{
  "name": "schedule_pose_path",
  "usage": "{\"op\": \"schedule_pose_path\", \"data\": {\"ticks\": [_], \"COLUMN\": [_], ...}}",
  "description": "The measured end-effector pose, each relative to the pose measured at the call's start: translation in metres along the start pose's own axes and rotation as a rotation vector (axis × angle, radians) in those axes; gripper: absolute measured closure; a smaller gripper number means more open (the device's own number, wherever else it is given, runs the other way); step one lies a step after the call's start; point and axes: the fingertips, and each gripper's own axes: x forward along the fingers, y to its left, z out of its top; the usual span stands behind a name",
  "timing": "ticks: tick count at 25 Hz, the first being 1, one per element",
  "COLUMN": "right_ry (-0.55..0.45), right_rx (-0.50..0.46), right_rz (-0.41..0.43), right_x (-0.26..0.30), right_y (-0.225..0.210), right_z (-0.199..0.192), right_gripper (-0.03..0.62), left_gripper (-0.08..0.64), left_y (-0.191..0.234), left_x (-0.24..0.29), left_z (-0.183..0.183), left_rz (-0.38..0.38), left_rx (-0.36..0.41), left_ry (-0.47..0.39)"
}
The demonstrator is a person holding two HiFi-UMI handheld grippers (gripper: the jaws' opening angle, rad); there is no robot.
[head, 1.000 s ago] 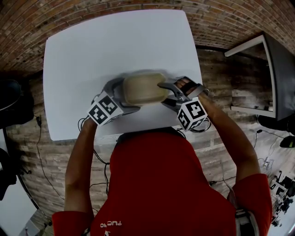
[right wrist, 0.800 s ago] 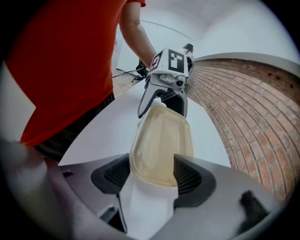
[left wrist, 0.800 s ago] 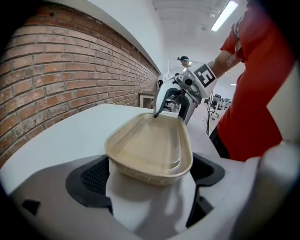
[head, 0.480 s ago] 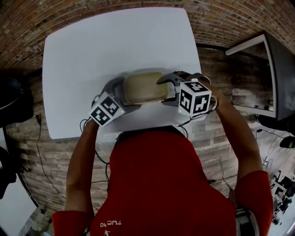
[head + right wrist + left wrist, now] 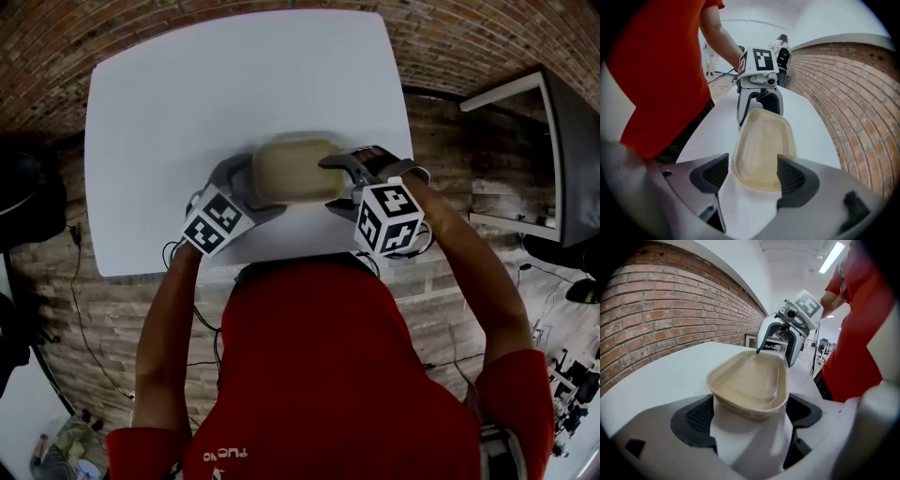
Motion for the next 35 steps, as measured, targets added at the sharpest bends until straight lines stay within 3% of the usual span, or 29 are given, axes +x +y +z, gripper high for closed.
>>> {"op": "schedule_pose_path", "data": {"ticks": [3,9,12,22,26,31,33,35], "right_ry": [-0.003,0.028,0.051,-0.063,-0.084,-0.122,-0.126,-0.115], "right_rx": [-0.023,-0.04,-0.07,-0.117,-0.019,0.145,0.217,0.248], "right_rz": [-0.064,-0.136,-0.127,-0.053,0.044,0.263,0.353,0.397], "right_x": [0.007,0.03,0.035,0.034,0.03,0.022,0.017,0.012], "right_y": [0.005,-0.004,-0.005,0.004,0.002,0.0,0.0,-0.001], "right_z": [0.016,0.039,0.037,0.043,0.044,0.049,0.05,0.051], "right_gripper": [0.295,0.295,0.296,0.299,0.319,0.333,0.366,0.368], "left_gripper": [0.1,0.1,0.098,0.074,0.075,0.1,0.103,0.104], "left_y": [0.001,-0.003,-0.009,-0.01,-0.005,-0.002,-0.003,-0.004], "left_x": [-0.001,-0.002,0.0,0.005,0.008,0.01,0.012,0.012], "left_z": [0.0,0.005,0.005,-0.002,-0.003,-0.004,-0.004,-0.004], "left_rz": [0.016,0.003,-0.015,-0.081,-0.041,0.005,0.005,0.004], "left_rx": [-0.006,0.0,0.023,0.064,0.097,0.104,0.101,0.101], "left_ry": [-0.014,-0.037,-0.027,0.032,0.051,0.05,0.048,0.047]}}
